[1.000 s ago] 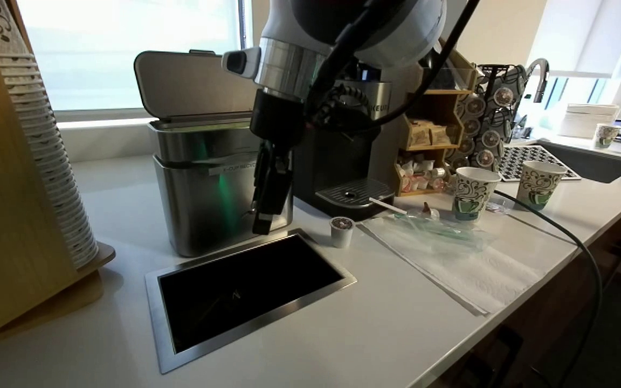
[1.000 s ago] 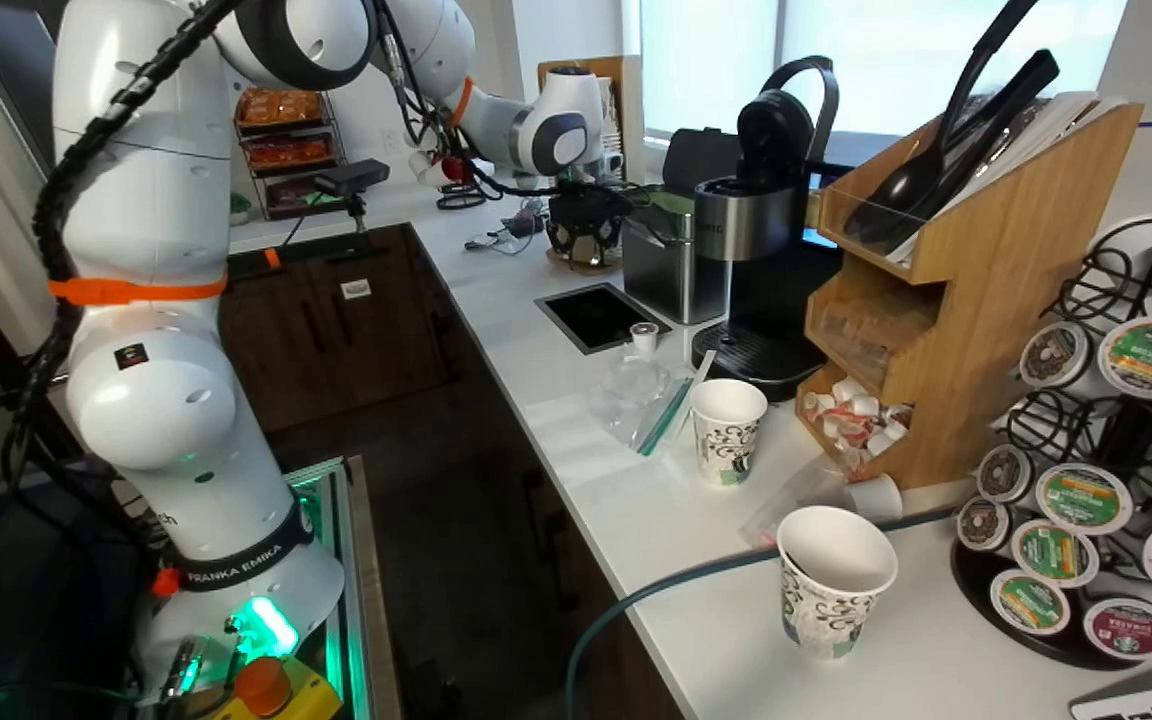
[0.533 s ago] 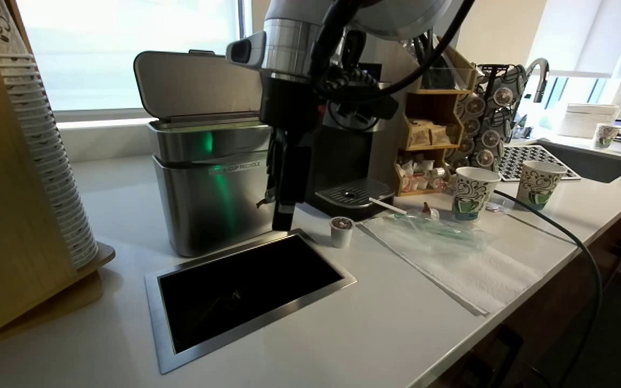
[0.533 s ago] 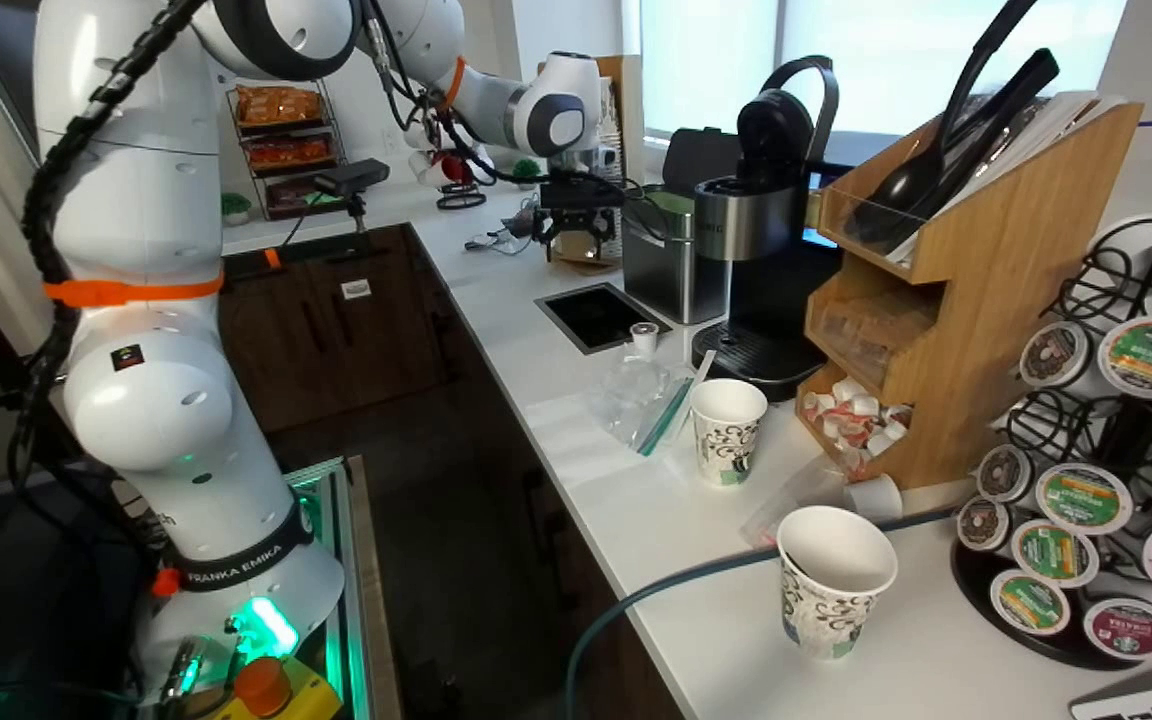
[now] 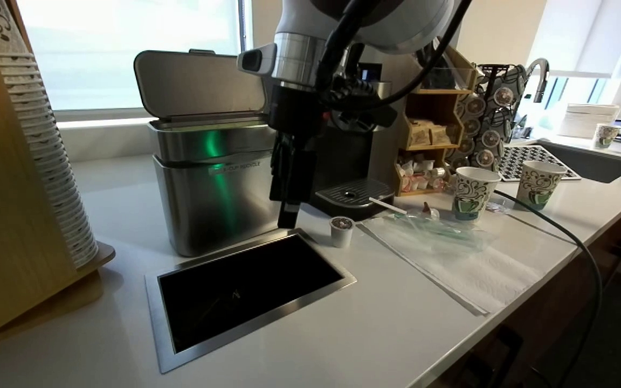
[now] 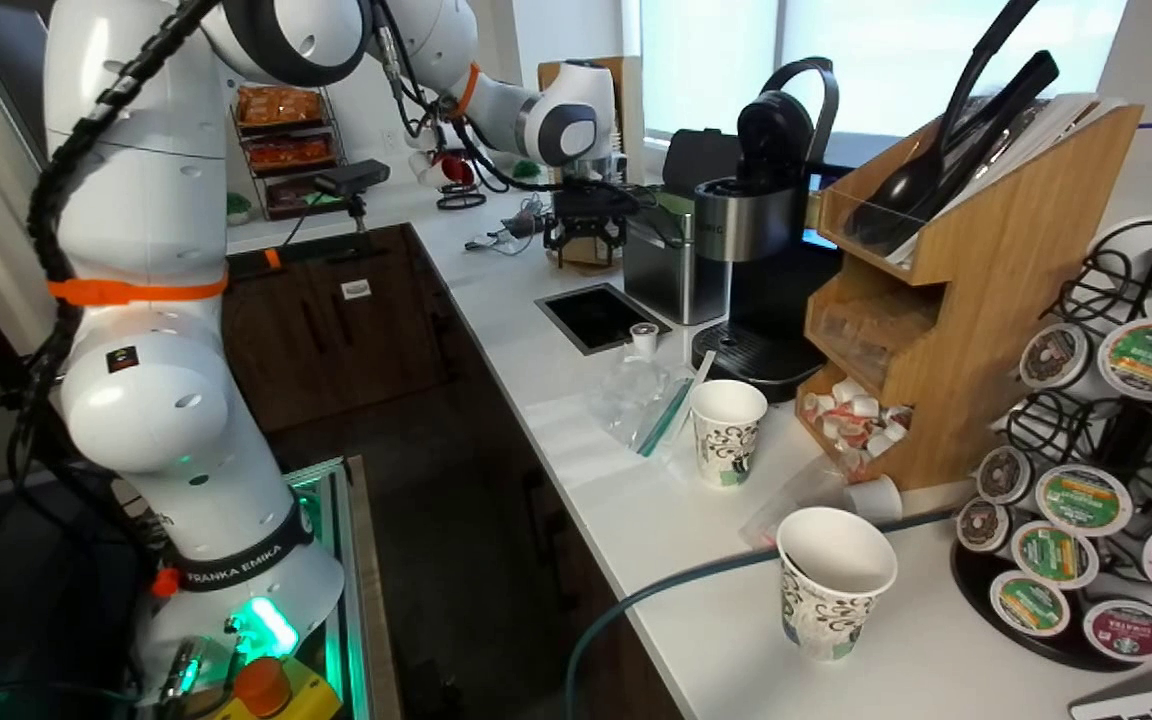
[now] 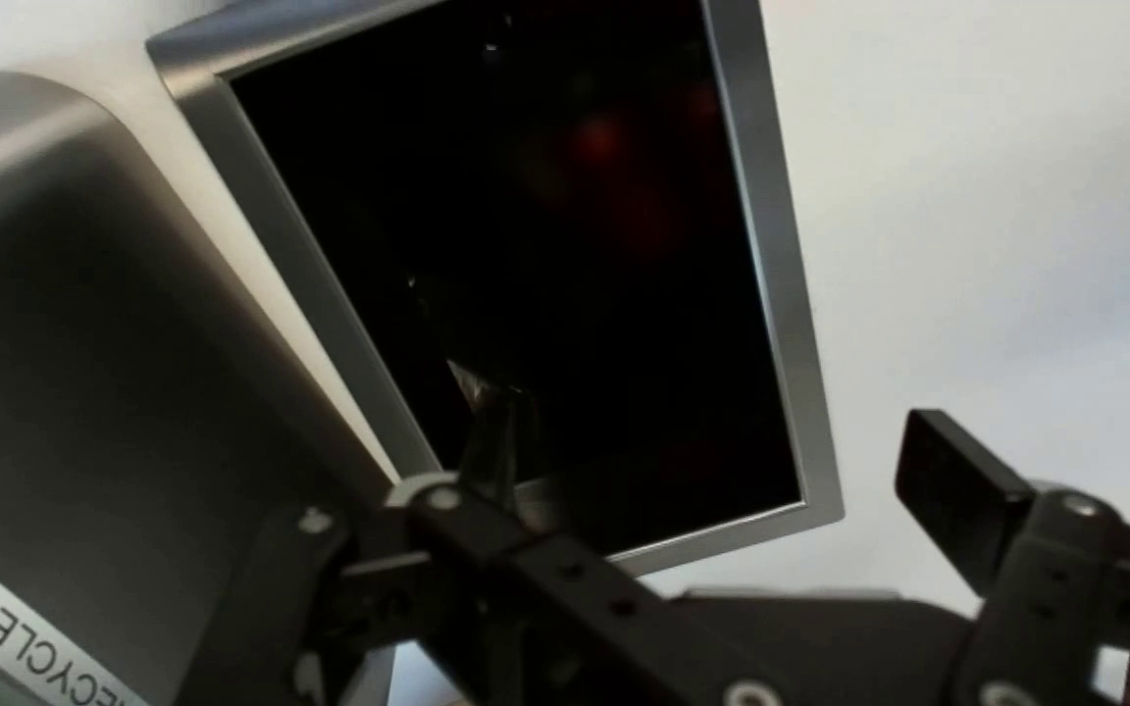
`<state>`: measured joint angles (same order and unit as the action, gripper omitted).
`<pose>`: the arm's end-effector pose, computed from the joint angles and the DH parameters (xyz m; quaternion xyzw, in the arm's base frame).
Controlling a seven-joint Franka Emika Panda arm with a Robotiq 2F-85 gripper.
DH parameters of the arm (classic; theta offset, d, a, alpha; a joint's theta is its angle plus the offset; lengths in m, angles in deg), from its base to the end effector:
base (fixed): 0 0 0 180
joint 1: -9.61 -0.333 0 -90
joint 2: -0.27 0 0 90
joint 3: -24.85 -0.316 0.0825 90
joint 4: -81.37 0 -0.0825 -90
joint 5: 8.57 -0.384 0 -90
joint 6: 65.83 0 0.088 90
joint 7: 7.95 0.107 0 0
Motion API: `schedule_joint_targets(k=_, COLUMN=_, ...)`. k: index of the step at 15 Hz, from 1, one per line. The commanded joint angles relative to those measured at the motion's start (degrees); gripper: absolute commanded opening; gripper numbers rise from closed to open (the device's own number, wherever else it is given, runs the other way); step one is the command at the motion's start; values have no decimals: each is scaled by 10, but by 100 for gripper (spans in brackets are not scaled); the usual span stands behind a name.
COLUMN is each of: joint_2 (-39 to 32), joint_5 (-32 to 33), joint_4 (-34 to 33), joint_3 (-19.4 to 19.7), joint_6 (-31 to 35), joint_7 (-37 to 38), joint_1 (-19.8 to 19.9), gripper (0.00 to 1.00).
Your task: Put the wrapper in the bin
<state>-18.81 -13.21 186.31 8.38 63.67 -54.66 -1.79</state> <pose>0.5735 0.2911 0.3684 -0.8121 -0.5757 -0.0656 0.0686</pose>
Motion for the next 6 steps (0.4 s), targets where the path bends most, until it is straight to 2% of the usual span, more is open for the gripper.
schedule_joint_targets(k=1, joint_2=21, joint_5=-6, joint_4=6, joint_3=-8, joint_6=-16, joint_7=-6, joint_1=7, gripper=100)
schedule_joint_targets(k=5, joint_2=101, joint_5=50, joint_4=38, joint_3=11, joint_6=-116, joint_7=59, joint_1=-6, gripper=100)
schedule_joint_targets(k=6, joint_2=49, joint_5=24, joint_4=2, joint_3=3, joint_6=-80, joint_7=30, joint_1=-1, gripper=100)
